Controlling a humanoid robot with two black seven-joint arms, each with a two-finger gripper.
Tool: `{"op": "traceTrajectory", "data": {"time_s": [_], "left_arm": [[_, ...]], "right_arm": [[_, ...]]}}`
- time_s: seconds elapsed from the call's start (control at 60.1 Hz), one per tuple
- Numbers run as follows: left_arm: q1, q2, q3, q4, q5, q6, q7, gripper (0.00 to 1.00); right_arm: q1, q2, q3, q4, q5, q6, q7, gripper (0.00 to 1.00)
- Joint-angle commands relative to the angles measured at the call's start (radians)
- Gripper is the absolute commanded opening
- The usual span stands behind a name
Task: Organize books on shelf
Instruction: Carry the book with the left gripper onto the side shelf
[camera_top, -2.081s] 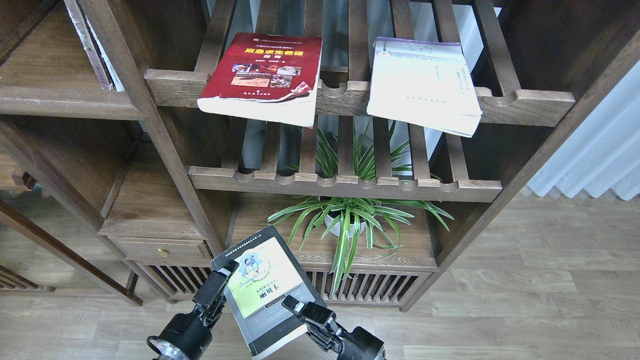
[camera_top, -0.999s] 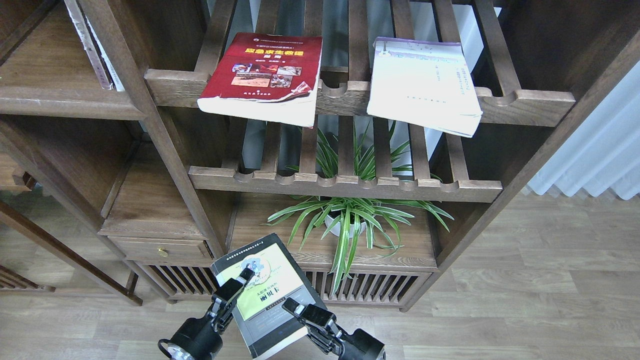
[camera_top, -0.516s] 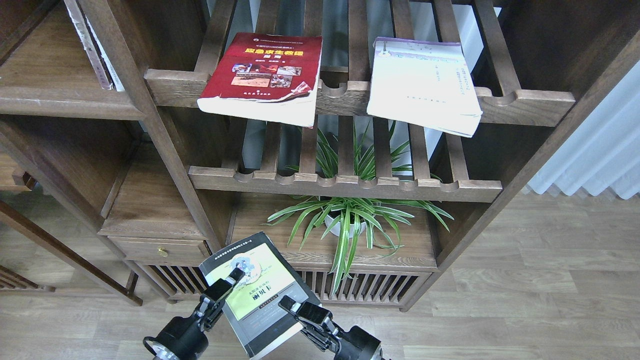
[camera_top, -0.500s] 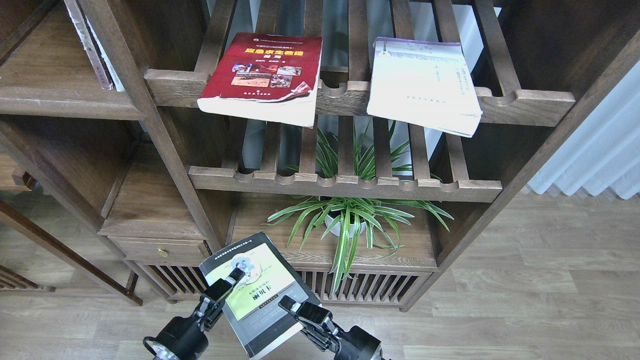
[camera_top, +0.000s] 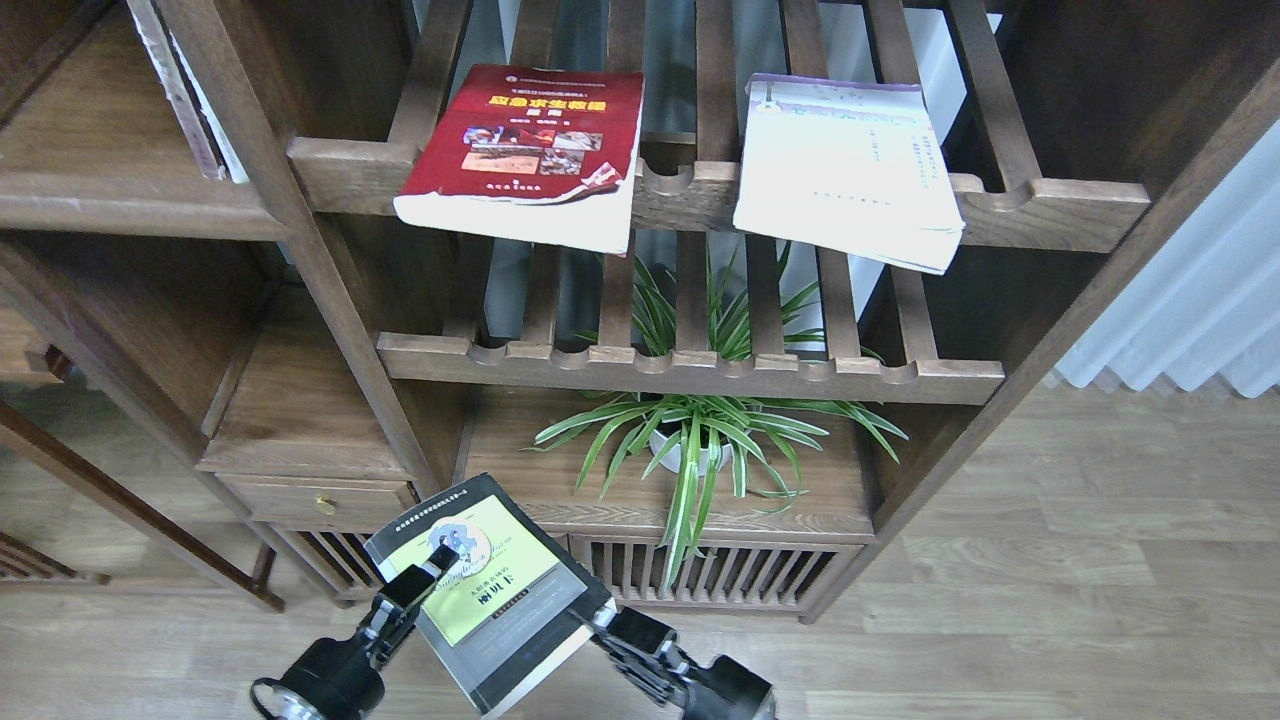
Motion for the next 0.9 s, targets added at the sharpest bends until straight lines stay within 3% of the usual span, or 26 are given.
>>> {"op": "traceTrajectory", "data": {"time_s": [0.0, 0.333, 0.5, 0.716, 0.882], "left_arm": [[0.039, 0.063, -0.055, -0.049, 0.000, 0.000, 0.008, 0.05], [0.197, 0.313, -0.331, -0.302, 0.003, 0.000, 0.028, 0.06], [0.212, 0.380, -0.513, -0.317, 0.008, 0.000, 0.059, 0.06], [0.224, 0.497, -0.747, -0.317, 0.055, 0.000, 0.065, 0.06], [0.171, 0.527, -0.906, -0.313, 0.184, 0.000, 0.125, 0.06]], "right_arm": [[0.000, 0.000, 0.000, 0.000, -0.002, 0.000, 0.000, 0.97], [0.000, 0.000, 0.000, -0.013, -0.003, 0.000, 0.000, 0.97], [0.000, 0.000, 0.000, -0.013, -0.003, 0.000, 0.000, 0.97], [-0.003, 0.000, 0.000, -0.034, -0.003, 0.000, -0.002, 0.97], [-0.003, 0.000, -0.004, -0.042, -0.003, 0.000, -0.002, 0.97]]}}
